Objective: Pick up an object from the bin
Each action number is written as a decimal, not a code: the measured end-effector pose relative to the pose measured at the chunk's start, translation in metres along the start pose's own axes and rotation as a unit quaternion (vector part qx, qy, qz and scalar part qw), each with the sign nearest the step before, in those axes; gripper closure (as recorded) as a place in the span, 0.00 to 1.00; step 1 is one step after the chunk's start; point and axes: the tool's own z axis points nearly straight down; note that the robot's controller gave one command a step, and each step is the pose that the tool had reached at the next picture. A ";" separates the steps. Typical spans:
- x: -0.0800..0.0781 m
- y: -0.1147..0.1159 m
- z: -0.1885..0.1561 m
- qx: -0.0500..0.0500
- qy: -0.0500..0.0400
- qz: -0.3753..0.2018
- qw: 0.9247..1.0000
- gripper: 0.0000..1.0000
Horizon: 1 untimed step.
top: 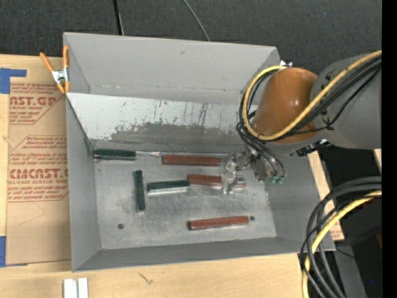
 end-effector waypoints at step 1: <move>0.014 0.074 -0.038 0.000 -0.002 0.119 0.993 0.00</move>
Offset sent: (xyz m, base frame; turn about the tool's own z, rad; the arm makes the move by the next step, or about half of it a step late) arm 0.0000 0.0000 0.0000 0.0000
